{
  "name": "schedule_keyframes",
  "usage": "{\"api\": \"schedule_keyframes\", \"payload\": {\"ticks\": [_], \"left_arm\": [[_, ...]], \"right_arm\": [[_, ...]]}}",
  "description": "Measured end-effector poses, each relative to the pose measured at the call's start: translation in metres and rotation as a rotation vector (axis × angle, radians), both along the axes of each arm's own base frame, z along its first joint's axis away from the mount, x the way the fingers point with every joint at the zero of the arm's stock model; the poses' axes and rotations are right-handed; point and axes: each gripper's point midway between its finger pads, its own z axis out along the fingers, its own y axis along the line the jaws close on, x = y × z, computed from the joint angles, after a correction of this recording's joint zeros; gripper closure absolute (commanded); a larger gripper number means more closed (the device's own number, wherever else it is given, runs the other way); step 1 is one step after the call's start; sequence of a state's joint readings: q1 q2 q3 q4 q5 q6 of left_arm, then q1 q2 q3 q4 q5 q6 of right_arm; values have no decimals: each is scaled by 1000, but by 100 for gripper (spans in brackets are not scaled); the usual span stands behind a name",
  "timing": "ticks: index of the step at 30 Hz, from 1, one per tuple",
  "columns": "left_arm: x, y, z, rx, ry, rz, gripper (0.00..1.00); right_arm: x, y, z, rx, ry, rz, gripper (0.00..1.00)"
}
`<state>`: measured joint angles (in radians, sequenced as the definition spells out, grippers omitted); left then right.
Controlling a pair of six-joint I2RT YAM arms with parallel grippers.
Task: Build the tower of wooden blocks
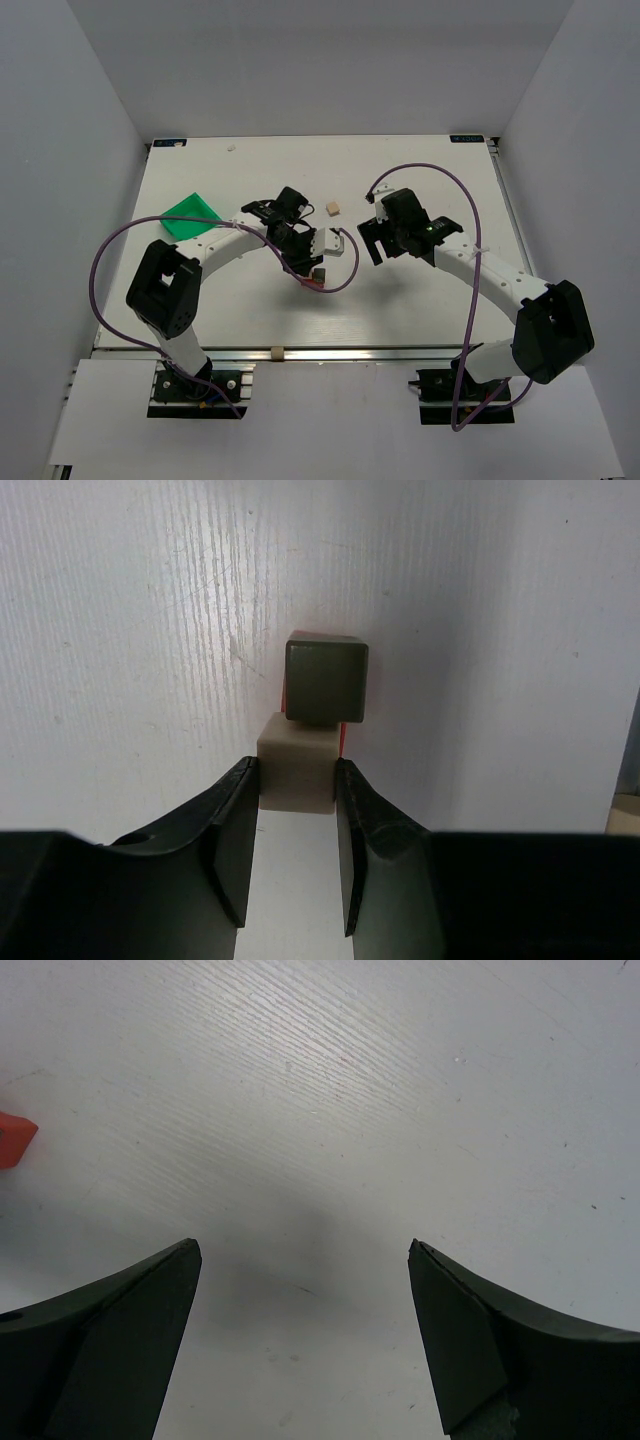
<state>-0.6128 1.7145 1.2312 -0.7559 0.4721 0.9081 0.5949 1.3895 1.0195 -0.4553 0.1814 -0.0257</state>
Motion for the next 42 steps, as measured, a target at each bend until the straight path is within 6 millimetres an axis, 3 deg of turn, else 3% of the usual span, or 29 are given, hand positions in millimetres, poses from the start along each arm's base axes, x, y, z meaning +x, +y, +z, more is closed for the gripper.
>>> {"api": "schedule_keyframes", "payload": {"ticks": [21,31,36,42], "left_arm": [[-6,-4,-5,14,11,-17,90],[-6,-4,-6,23,3,-20,66],[-6,-2,-6,30,0,-28,48],[-11,3,-9,53,14,-35,44]], "right_arm": [[-1,-2,-1,-10,5,-5,11],[-2,-3,-2,-13,9,-5,11],[-2,-3,-2,-13,9,-5,11],[-2,-3,-2,-14,11,-5,11]]}}
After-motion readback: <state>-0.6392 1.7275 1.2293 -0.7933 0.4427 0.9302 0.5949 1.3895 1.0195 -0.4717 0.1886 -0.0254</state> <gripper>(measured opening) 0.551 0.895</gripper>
